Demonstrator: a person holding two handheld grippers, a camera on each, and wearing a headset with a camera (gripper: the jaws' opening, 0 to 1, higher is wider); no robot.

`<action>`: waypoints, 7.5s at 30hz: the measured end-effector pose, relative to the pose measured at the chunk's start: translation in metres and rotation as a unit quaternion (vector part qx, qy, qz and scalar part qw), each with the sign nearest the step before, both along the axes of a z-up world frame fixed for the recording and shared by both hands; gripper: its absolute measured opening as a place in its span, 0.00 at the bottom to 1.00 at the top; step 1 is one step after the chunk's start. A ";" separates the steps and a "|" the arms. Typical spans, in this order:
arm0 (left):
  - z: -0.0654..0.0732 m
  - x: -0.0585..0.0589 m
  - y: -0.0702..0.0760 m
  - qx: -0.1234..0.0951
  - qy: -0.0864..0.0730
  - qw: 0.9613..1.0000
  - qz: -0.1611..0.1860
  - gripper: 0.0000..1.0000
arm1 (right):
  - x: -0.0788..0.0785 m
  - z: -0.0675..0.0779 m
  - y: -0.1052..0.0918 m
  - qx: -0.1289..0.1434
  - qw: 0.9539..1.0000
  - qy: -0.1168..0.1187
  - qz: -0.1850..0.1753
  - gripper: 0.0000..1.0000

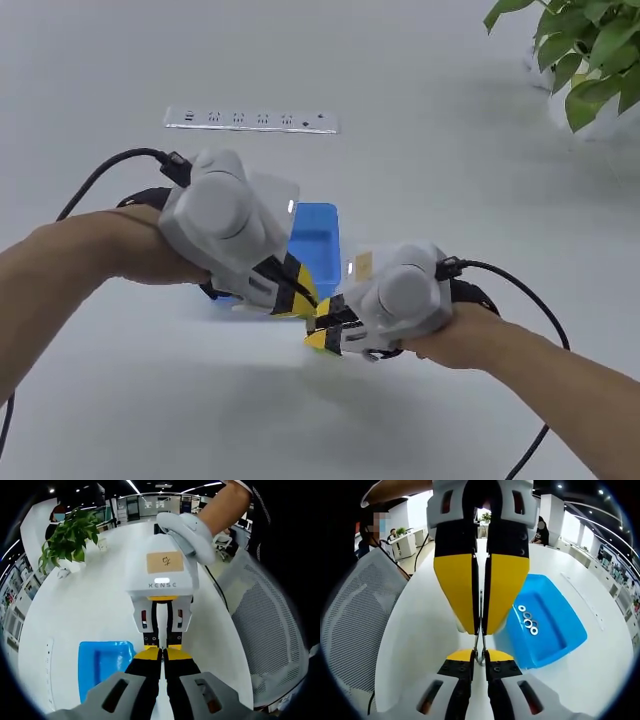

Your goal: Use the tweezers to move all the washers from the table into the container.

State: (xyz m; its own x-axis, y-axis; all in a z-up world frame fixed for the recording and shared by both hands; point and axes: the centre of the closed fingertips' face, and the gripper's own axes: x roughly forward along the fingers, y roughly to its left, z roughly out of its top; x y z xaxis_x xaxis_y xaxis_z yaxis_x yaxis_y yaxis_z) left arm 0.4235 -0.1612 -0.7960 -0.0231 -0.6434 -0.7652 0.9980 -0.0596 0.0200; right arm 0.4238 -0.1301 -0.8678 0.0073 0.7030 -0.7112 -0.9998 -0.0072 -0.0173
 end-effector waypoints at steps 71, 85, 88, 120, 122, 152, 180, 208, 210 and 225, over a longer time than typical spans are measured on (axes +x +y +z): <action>0.056 0.059 0.034 0.002 -0.038 0.999 0.029 0.05 | 0.063 0.059 0.035 0.027 0.999 -0.035 0.016 0.10; 0.033 0.074 0.036 0.003 -0.025 0.999 0.029 0.05 | 0.077 0.034 0.034 0.017 1.000 -0.016 0.013 0.11; 0.027 0.076 0.035 0.001 -0.022 0.999 0.030 0.05 | 0.078 0.028 0.033 0.013 1.000 -0.012 0.013 0.11; 0.008 0.086 0.034 0.000 -0.012 0.999 0.035 0.05 | 0.085 0.008 0.034 -0.003 1.000 0.007 0.016 0.11; 0.009 0.085 0.035 -0.001 -0.013 0.999 0.036 0.05 | 0.085 0.009 0.034 -0.002 1.000 0.006 0.016 0.11; 0.055 0.069 0.035 -0.003 -0.048 0.998 0.038 0.05 | 0.074 0.056 0.034 0.014 0.999 -0.032 0.012 0.11; 0.066 0.024 0.050 0.011 -0.062 0.997 0.036 0.05 | 0.032 0.077 0.025 0.008 0.999 -0.047 0.020 0.11; -0.009 -0.027 0.064 0.034 -0.031 0.998 0.038 0.05 | -0.028 0.026 0.014 -0.044 0.997 -0.028 0.055 0.10; -0.013 -0.029 0.065 0.035 -0.030 0.998 0.039 0.05 | -0.030 0.022 0.013 -0.046 0.997 -0.028 0.055 0.11; -0.045 -0.039 0.073 0.040 -0.007 0.998 0.057 0.05 | -0.040 -0.001 0.016 -0.052 0.997 -0.028 0.050 0.11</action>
